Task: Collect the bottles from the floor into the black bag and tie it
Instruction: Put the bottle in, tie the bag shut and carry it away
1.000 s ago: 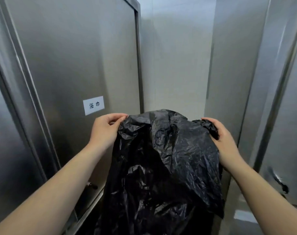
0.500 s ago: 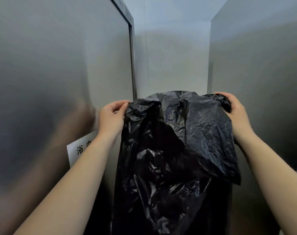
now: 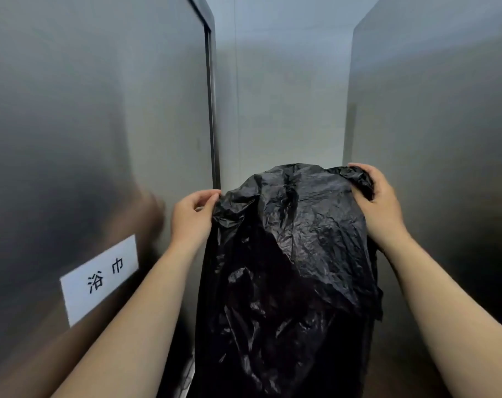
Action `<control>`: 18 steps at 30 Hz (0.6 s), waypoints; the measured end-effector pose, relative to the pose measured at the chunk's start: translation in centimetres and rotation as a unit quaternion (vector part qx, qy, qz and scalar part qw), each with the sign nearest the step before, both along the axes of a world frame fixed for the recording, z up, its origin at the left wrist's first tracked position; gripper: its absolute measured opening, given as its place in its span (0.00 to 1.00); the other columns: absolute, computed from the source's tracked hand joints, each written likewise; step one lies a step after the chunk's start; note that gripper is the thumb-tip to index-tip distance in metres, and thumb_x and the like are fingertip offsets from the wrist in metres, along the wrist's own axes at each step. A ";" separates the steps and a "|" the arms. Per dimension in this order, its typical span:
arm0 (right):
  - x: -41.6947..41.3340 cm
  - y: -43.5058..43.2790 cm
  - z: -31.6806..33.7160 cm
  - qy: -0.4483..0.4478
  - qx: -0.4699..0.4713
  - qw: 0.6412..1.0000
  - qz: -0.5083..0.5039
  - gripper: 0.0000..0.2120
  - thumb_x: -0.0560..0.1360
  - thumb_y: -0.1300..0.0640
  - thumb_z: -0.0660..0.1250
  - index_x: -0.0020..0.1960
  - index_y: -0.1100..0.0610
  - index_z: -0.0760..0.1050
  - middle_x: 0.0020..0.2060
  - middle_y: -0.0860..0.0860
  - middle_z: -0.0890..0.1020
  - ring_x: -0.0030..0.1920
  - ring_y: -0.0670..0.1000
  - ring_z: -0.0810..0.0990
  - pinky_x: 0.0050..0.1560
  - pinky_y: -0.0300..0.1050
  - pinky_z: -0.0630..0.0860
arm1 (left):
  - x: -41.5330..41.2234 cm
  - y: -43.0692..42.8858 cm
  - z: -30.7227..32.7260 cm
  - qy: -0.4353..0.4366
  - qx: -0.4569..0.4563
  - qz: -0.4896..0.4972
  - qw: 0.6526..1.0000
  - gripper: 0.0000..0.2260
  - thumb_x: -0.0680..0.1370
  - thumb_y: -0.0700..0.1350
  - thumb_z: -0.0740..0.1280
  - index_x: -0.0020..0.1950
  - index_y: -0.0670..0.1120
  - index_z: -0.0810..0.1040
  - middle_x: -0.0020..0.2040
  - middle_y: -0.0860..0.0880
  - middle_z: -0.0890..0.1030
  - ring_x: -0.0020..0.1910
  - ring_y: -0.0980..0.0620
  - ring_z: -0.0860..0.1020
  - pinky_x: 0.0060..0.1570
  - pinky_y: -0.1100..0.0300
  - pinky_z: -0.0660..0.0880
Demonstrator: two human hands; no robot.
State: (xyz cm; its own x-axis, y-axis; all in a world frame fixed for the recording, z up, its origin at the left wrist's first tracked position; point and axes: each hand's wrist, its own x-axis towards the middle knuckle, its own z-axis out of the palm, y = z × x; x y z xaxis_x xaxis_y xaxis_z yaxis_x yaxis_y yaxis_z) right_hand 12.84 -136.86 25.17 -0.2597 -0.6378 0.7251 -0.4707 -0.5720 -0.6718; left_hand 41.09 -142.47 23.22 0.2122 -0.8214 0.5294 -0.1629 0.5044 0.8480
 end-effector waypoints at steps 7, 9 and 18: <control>-0.6 -1.5 -1.7 -0.005 0.006 1.000 0.002 0.13 0.78 0.60 0.62 0.61 0.51 0.72 0.51 0.40 0.76 0.53 0.37 0.74 0.49 0.22 0.67 | -0.2 0.3 -4.5 0.020 0.043 -0.052 0.998 0.08 0.77 0.55 0.63 0.46 0.56 0.82 0.48 0.51 0.84 0.51 0.49 0.81 0.57 0.48 0.76; -1.0 -1.9 -1.9 -0.001 0.005 1.000 0.001 0.13 0.78 0.59 0.62 0.61 0.51 0.72 0.52 0.42 0.77 0.53 0.38 0.74 0.50 0.22 0.68 | -0.7 1.1 -5.3 0.010 0.041 -0.058 0.997 0.16 0.70 0.65 0.66 0.51 0.57 0.80 0.50 0.51 0.83 0.50 0.52 0.81 0.53 0.56 0.77; -1.5 -3.5 -3.4 -0.013 0.029 0.999 0.021 0.12 0.78 0.60 0.62 0.61 0.53 0.72 0.54 0.45 0.76 0.56 0.43 0.74 0.55 0.34 0.68 | -2.7 0.7 -6.3 0.000 0.053 -0.024 0.998 0.08 0.71 0.44 0.73 0.46 0.54 0.79 0.48 0.48 0.83 0.50 0.52 0.81 0.60 0.53 0.74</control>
State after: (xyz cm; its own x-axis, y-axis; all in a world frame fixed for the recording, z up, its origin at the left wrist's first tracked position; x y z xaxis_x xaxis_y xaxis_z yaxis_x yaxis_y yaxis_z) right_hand 11.31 -140.41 21.78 -0.2496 -0.6899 0.6795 -0.4296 -0.5500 -0.7162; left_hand 38.43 -141.79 16.96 0.1709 -0.8825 0.4382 -0.1396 0.4186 0.8974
